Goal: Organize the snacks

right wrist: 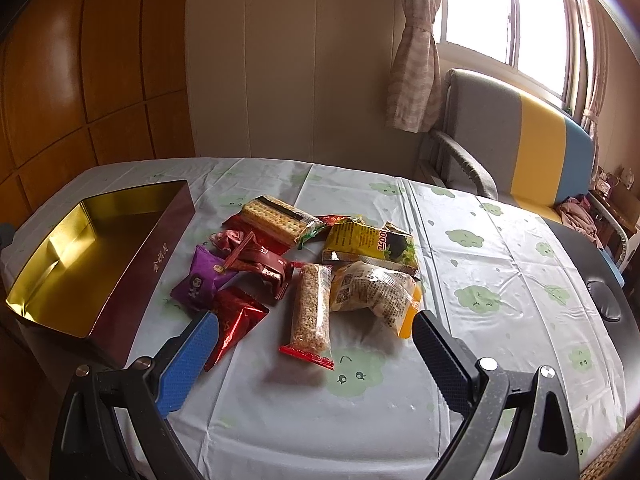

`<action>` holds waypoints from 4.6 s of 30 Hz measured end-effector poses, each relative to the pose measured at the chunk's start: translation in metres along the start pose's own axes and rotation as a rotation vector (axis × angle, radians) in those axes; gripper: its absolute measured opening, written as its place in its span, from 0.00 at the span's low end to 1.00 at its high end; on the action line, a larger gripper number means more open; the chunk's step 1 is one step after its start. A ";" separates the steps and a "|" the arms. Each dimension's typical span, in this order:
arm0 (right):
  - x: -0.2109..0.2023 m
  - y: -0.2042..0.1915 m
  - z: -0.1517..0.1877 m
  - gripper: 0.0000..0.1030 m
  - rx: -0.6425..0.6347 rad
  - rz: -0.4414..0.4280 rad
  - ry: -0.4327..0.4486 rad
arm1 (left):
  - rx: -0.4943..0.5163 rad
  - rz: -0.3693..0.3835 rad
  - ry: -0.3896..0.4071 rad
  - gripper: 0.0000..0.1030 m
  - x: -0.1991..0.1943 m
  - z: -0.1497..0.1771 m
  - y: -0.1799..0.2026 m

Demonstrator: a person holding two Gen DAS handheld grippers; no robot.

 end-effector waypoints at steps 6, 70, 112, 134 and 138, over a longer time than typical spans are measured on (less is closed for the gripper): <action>0.002 0.006 0.000 0.96 0.009 0.005 -0.002 | 0.013 -0.001 -0.001 1.00 -0.001 0.001 0.002; 0.057 0.159 -0.044 0.96 0.129 -0.068 -0.129 | 0.291 0.719 -0.396 0.64 0.022 0.054 0.265; 0.108 -0.054 0.013 0.49 -0.011 -0.483 -0.454 | -0.067 0.377 -0.403 0.28 0.145 -0.013 0.047; 0.080 -0.029 0.022 0.31 -0.075 -0.396 -0.383 | 0.080 0.220 -0.220 0.51 0.140 -0.021 0.076; 0.074 -0.022 0.022 0.29 -0.035 -0.397 -0.367 | 0.096 0.169 -0.105 0.56 0.108 -0.029 0.065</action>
Point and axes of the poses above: each gripper's, at about its wrist camera, not at the fingertips, and x roughly the way its jaws point, y to its right, z to its underside, the point moved 2 cm from there along x, roughly the way its jaws point, and after that the axes turned 10 degrees about y, right-handed, at the moved point
